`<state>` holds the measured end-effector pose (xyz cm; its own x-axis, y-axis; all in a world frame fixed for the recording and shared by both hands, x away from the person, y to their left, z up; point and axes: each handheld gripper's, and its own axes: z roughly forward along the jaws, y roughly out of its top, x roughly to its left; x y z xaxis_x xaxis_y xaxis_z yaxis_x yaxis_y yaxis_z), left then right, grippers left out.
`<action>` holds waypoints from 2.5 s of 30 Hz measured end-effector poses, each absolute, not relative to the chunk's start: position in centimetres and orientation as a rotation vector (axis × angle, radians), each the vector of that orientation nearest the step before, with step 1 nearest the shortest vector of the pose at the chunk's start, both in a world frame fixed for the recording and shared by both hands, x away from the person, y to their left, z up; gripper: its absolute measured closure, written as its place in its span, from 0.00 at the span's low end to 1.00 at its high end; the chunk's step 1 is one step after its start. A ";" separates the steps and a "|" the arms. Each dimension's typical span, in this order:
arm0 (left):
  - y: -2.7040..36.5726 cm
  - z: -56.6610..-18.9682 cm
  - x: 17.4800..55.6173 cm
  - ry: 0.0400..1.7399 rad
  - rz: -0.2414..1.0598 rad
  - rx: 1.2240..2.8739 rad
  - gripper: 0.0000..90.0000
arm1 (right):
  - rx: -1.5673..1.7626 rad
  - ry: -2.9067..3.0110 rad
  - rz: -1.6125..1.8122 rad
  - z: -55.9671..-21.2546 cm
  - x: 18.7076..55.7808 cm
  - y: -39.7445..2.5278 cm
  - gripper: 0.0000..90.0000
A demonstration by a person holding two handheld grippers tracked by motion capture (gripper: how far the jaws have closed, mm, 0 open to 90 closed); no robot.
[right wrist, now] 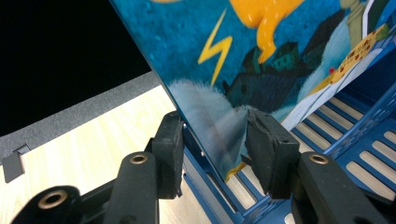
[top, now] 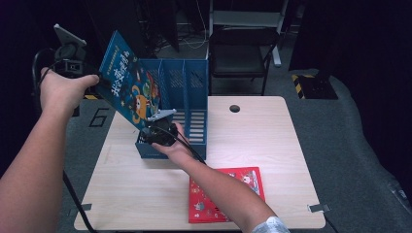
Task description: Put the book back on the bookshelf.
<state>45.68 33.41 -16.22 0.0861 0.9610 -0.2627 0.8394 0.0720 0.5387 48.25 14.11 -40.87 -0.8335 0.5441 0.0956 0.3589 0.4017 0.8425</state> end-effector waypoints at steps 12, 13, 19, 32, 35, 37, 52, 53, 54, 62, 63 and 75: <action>32.5 -16.6 45.7 1.787 0.303 1.795 0.92 | 0.823 2.458 1.404 -40.5 49.0 14.4 0.63; 32.5 -16.7 45.7 1.787 0.302 1.797 0.92 | 0.838 2.463 1.406 -40.4 49.0 14.5 0.63; 32.3 -17.5 46.1 1.797 0.305 1.817 0.92 | 0.812 2.466 1.399 -40.3 49.1 14.9 0.63; 31.6 -19.2 46.8 1.824 0.304 1.838 0.92 | 0.866 2.467 1.411 -40.4 48.7 15.5 0.63; 31.2 -19.8 47.1 1.828 0.309 1.855 0.92 | 0.892 2.481 1.395 -40.5 48.5 15.7 0.63; 31.0 -20.2 47.2 1.827 0.314 1.856 0.92 | 0.872 2.483 1.381 -40.6 48.6 15.6 0.63; 30.7 -22.0 47.5 1.841 0.314 1.868 0.92 | 0.908 2.493 1.381 -41.1 48.5 15.9 0.63; 30.6 -22.0 47.5 1.841 0.310 1.873 0.92 | 0.906 2.498 1.376 -41.1 48.5 15.9 0.63; 30.6 -22.2 47.5 1.844 0.319 1.871 0.92 | 0.909 2.495 1.380 -41.2 48.5 15.9 0.63; 30.2 -22.7 47.8 1.862 0.328 1.881 0.92 | 0.877 2.508 1.377 -40.9 48.7 15.9 0.63; 30.2 -22.8 47.9 1.865 0.327 1.885 0.92 | 0.875 2.511 1.374 -40.9 48.7 16.0 0.63; 29.4 -23.1 48.4 1.879 0.344 1.893 0.92 | 0.909 2.486 1.385 -41.1 49.2 16.0 0.63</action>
